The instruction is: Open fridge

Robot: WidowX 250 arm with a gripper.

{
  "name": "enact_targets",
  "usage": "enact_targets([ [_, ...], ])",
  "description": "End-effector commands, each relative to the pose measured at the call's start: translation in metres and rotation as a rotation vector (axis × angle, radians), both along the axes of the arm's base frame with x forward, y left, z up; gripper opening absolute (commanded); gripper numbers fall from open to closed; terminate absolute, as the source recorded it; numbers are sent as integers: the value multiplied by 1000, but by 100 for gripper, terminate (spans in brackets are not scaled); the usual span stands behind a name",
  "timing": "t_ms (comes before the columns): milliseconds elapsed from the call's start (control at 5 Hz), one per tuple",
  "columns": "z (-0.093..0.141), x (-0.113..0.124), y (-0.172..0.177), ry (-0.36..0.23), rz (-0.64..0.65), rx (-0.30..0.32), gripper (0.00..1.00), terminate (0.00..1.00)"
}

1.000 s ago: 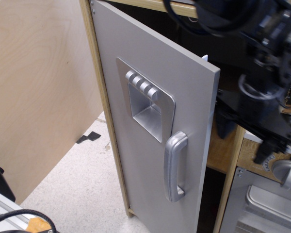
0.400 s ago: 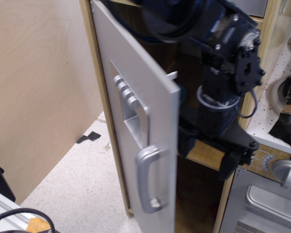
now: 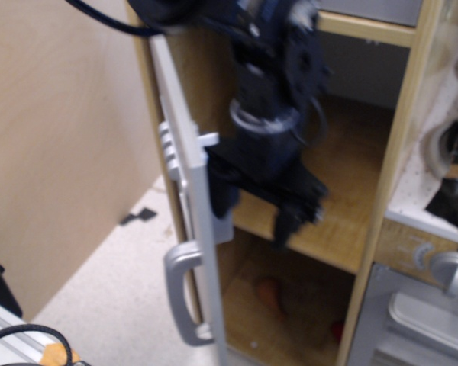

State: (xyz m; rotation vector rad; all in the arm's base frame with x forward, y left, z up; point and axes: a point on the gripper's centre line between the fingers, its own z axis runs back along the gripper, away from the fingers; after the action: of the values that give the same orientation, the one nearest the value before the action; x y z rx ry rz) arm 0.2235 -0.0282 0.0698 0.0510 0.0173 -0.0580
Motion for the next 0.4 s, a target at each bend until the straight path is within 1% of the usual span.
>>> enact_targets([
  [0, 32, 8, 56, -17, -43, 28, 100, 0],
  [200, 37, 9, 81, -25, -35, 65, 100, 0],
])
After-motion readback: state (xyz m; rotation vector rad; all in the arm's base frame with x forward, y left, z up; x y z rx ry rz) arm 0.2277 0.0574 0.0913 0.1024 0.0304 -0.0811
